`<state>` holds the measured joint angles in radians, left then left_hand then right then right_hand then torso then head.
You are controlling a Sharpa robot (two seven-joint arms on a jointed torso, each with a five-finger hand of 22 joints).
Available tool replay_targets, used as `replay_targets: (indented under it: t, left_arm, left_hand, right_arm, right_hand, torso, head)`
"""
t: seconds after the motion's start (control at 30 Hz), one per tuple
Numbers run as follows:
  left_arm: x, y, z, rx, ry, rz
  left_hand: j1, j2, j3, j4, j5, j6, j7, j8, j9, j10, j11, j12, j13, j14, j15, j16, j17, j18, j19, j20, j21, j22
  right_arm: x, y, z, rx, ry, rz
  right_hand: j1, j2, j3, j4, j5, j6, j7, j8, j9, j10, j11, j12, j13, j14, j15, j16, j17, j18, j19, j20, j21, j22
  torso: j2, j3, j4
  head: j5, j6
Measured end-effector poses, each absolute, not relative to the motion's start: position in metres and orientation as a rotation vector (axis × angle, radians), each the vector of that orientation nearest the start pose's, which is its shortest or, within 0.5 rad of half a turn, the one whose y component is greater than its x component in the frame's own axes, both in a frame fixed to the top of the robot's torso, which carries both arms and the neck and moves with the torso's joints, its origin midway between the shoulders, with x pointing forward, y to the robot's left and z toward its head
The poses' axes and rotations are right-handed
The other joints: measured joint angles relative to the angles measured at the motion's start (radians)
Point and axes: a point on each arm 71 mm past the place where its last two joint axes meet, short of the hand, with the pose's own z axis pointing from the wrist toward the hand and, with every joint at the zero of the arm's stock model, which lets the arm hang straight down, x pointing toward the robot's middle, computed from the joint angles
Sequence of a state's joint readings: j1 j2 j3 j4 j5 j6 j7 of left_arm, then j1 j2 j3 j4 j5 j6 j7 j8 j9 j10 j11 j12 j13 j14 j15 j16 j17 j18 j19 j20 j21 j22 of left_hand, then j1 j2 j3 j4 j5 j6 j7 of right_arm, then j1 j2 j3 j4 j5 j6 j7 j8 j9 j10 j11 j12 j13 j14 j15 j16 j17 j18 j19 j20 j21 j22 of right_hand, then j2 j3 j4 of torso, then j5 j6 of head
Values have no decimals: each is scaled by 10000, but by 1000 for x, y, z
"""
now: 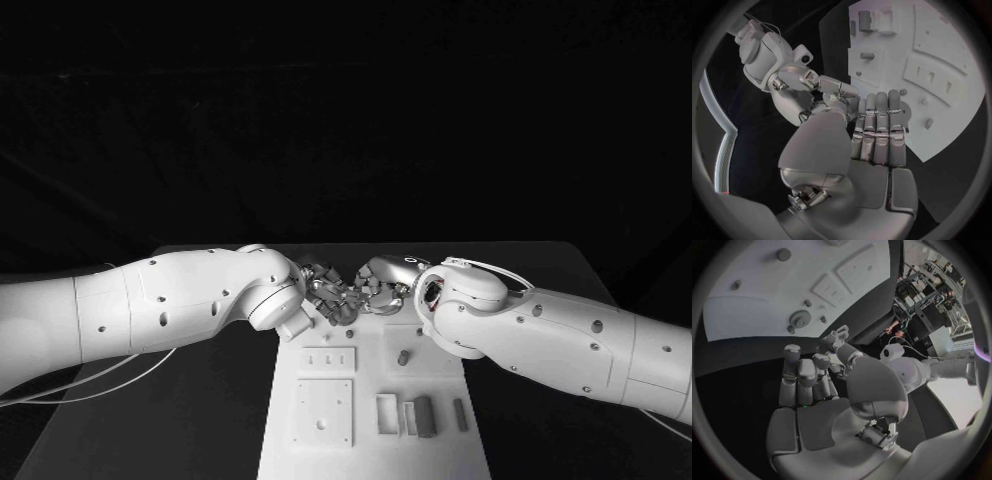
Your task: Assemble the parts on the task board
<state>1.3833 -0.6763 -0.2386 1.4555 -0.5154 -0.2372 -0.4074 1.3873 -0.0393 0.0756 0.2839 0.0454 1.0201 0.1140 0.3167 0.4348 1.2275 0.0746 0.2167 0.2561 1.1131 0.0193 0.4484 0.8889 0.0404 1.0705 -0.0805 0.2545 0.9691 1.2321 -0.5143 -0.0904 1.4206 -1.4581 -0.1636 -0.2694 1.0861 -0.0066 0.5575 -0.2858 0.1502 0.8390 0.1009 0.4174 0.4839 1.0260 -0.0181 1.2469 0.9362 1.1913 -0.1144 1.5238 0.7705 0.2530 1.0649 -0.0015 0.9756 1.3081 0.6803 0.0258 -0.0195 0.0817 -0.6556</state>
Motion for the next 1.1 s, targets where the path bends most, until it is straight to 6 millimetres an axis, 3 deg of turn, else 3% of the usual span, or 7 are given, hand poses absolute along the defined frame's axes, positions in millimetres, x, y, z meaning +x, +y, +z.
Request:
replay_targets:
  t: [0.2,0.47,0.67,0.87,1.1]
  left_arm:
    - [497,159,-203,-7171,21846,-7486]
    - [497,159,-204,-7242,21860,-7476]
    - [498,159,-204,-7310,21913,-7439]
    - [497,158,-205,-7424,21968,-7423]
    - [497,159,-205,-7660,22054,-7429]
  left_hand:
    - [552,74,303,27,2,0,0,-40,-10,0,0,0,14,-39,39,45,-39,115,-36,39,5,47]
    - [611,113,338,61,21,0,0,-40,-18,-38,38,0,23,-39,39,45,-68,117,-36,39,5,79]
    - [469,-30,545,56,79,-38,38,-87,-23,-92,21,0,23,-110,41,46,-116,117,-71,74,-62,92]
    - [550,-106,745,-28,458,-73,74,-117,-56,-131,60,-1,22,-164,94,46,-169,116,-147,72,-112,130]
    - [671,-117,809,-34,466,-196,184,-186,-84,-287,146,-51,17,-270,128,46,-212,61,-184,107,-167,145]
  right_arm:
    - [485,-65,-200,-2996,18343,6685]
    - [483,-64,-200,-3009,18393,6630]
    - [483,-64,-200,-2996,18415,6586]
    - [483,-64,-200,-2982,18434,6554]
    - [483,-64,-201,-2983,18460,6532]
  right_hand:
    - [0,0,-12,-12,-1,0,0,-2,2,0,-1,0,0,-1,1,0,1,-8,0,1,0,0]
    - [40,-41,-12,-12,-1,0,0,-31,4,1,-1,0,0,-4,4,0,1,-46,-1,1,0,0]
    - [40,-41,-12,-12,-1,0,0,-32,22,1,-1,0,1,-7,6,0,1,-50,-1,1,0,0]
    - [41,-41,-12,-12,-1,1,0,-33,23,1,-1,0,1,-17,17,0,-8,-53,-1,2,0,0]
    - [40,-41,-13,-12,-1,1,-1,-45,23,1,-2,0,0,-19,17,0,-8,-56,-1,2,0,0]
  torso:
    - [1,2,2]
    - [2,3,0]
    - [8,-1,-2]
    - [9,-1,-2]
    - [8,2,7]
  head:
    - [10,-12]
    - [27,-15]
    - [30,-10]
    - [31,-9]
    - [31,-26]
